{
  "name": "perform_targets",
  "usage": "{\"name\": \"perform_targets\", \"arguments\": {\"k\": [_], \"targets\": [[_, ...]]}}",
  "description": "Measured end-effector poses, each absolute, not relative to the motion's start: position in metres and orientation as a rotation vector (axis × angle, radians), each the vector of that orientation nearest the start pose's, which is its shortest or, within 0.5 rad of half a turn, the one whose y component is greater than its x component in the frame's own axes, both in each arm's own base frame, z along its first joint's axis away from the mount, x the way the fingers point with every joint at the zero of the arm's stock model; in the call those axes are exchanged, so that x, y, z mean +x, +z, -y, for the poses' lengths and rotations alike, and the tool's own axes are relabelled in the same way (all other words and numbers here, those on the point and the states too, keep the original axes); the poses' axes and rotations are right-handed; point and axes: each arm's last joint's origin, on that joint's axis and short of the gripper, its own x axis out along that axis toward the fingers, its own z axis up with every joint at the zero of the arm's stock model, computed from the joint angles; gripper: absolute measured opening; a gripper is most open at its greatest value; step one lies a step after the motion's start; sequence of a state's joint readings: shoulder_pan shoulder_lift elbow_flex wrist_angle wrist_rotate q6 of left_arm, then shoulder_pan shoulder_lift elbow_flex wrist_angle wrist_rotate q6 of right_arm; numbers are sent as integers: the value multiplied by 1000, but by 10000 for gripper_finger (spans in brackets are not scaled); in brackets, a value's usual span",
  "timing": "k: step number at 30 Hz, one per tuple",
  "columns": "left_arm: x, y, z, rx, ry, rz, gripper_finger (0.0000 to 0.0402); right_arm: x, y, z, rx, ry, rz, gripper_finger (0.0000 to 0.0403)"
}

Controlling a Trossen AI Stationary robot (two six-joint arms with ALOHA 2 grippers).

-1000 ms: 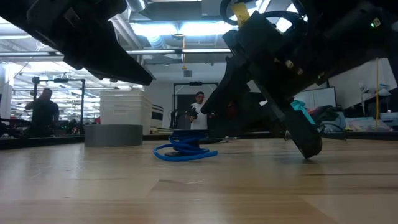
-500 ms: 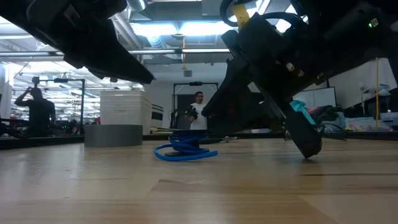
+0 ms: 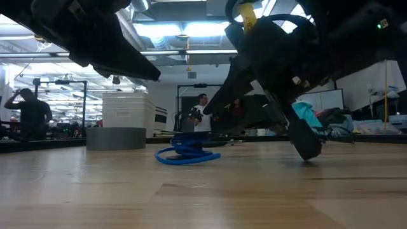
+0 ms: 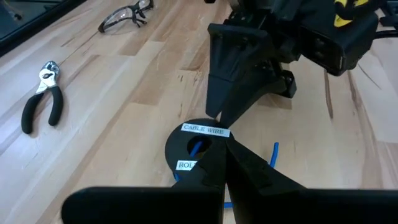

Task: Coil cords
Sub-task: Uncoil the blue wire cable from the black spool

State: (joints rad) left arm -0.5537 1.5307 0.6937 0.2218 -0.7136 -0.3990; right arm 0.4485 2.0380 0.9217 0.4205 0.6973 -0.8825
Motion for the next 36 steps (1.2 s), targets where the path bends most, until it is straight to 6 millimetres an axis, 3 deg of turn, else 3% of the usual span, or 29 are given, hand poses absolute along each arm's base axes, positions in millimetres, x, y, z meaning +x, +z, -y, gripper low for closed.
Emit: {"name": "perform_targets", "arguments": {"k": [30,36], "targets": [[257,174,138,-51,251,-450,1,341,86,-143,-1120,93,-660,144],[259,169,140,5,182,-492,2,344,86,-139,-1045,131,-651,115]]}}
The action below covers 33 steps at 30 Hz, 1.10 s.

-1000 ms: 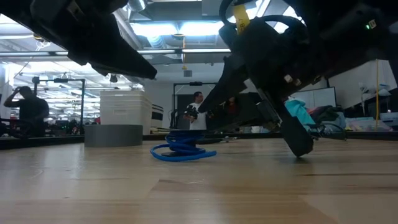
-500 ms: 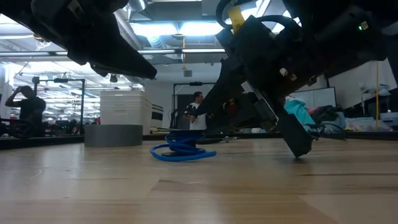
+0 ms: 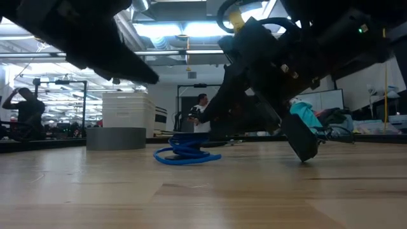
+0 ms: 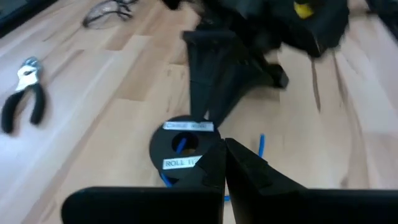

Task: Coil cords
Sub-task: Uncoil the blue wire cable from the black spool

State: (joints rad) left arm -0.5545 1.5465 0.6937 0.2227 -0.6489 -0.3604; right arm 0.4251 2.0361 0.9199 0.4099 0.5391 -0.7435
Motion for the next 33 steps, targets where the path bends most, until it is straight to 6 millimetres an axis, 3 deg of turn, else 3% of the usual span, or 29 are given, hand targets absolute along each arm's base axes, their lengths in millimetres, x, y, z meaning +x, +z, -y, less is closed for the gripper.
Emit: {"name": "perform_targets", "arguments": {"k": [13,17,26,33], "targets": [[277,123,131,183,229,-583,2,344,86,-139,-1033,126,-649,26],[279,122,130,199,227,-574,2,344,86,-139,-1029,123,-643,5],[277,129,146,256,166,-551,2,348,89,-141,-1021,90,-624,3],[269,132,158,429,259,-507,2,356,96,-145,-998,78,-660,2]]}}
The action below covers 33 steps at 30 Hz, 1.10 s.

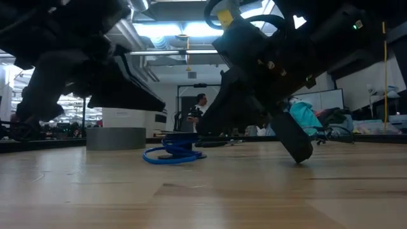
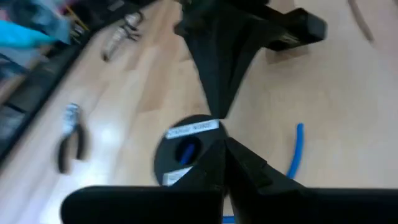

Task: Coil cords
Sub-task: Uncoil the blue wire cable from the black spool

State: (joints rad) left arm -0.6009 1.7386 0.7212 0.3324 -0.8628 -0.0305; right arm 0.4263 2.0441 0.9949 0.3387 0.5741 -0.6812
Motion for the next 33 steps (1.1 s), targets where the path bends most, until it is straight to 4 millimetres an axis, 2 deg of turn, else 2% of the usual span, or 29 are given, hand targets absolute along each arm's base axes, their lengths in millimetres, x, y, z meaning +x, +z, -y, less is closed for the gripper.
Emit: {"name": "perform_targets", "arguments": {"k": [5,13,17,23,33], "targets": [[264,132,164,603,204,-528,21,357,97,-145,-1002,81,-670,2],[262,126,158,758,182,-614,139,357,98,-145,-998,79,-665,1],[264,123,148,818,195,-661,177,357,100,-145,-985,76,-659,1],[269,123,139,900,181,-692,179,359,101,-142,-966,68,-654,1],[276,121,127,898,87,-736,152,359,102,-142,-961,46,-650,1]]}}
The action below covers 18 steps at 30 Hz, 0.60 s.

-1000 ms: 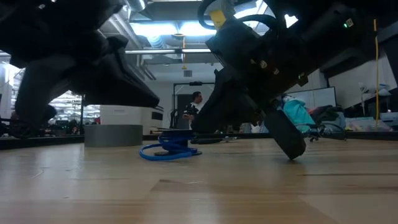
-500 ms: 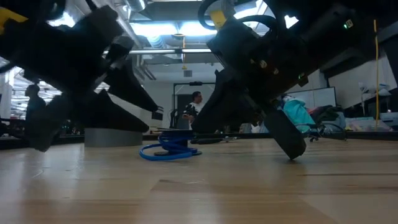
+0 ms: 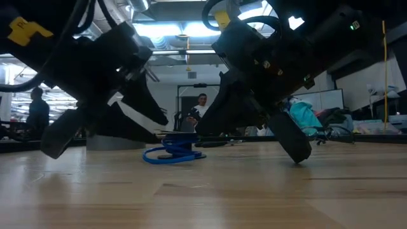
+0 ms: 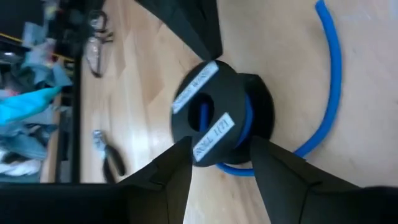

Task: Coil cords
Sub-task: Uncoil the blue wire cable from the black spool

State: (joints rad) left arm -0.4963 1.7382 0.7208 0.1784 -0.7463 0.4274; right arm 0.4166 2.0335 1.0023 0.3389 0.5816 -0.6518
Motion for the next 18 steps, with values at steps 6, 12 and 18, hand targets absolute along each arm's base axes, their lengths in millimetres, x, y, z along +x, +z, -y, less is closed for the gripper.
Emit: {"name": "perform_targets", "arguments": {"k": [6,12,18], "targets": [[276,120,125,913,84,-747,142,360,102,-142,-940,37,-647,1],[276,118,125,945,69,-759,122,365,107,-144,-910,39,-637,1],[276,117,125,935,77,-760,79,368,108,-142,-851,63,-656,1]]}}
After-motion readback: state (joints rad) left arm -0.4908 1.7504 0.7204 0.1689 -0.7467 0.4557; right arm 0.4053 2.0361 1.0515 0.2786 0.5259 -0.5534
